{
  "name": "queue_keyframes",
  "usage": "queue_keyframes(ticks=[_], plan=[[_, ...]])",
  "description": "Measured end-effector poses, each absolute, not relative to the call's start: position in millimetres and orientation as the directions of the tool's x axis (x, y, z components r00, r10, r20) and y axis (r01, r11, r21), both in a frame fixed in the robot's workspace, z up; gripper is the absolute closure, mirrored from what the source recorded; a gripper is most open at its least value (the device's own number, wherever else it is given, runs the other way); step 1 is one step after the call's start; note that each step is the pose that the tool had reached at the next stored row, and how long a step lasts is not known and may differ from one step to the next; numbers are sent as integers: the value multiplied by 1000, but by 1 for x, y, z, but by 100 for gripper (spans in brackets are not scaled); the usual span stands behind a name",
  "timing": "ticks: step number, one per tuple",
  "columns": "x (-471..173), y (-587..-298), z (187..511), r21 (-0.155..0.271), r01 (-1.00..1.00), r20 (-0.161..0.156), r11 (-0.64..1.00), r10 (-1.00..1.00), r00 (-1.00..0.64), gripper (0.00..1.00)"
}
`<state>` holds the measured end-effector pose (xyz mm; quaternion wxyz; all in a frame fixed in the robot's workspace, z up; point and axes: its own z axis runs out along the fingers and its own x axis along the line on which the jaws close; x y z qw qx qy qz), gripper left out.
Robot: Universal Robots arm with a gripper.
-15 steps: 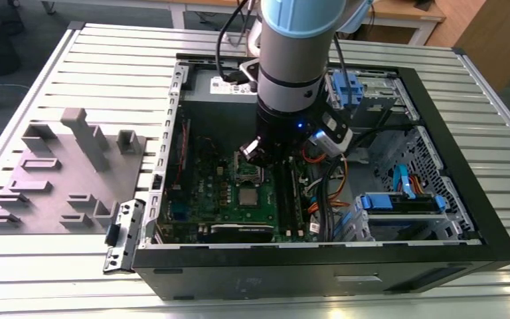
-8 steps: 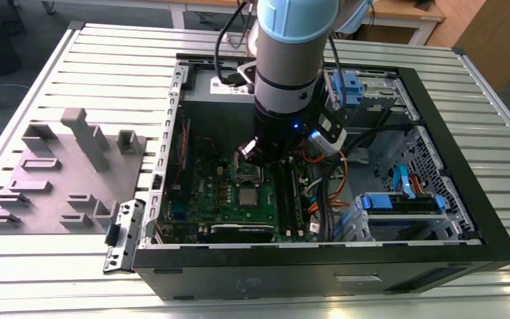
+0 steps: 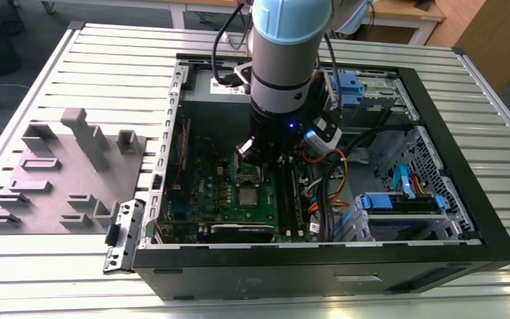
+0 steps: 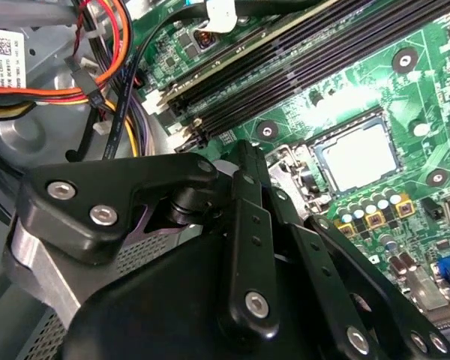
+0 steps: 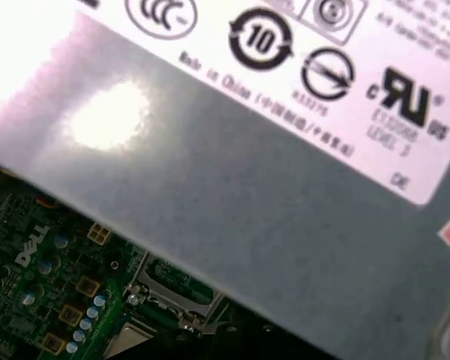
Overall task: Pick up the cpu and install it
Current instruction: 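Close the cpu cover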
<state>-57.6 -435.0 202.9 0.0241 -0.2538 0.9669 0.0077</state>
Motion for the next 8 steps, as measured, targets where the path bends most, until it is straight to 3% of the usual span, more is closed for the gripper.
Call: queue_keyframes(ticks=[8], plan=[[-60, -432, 201, 4, -491, -51, 871, -490, -870, 89]])
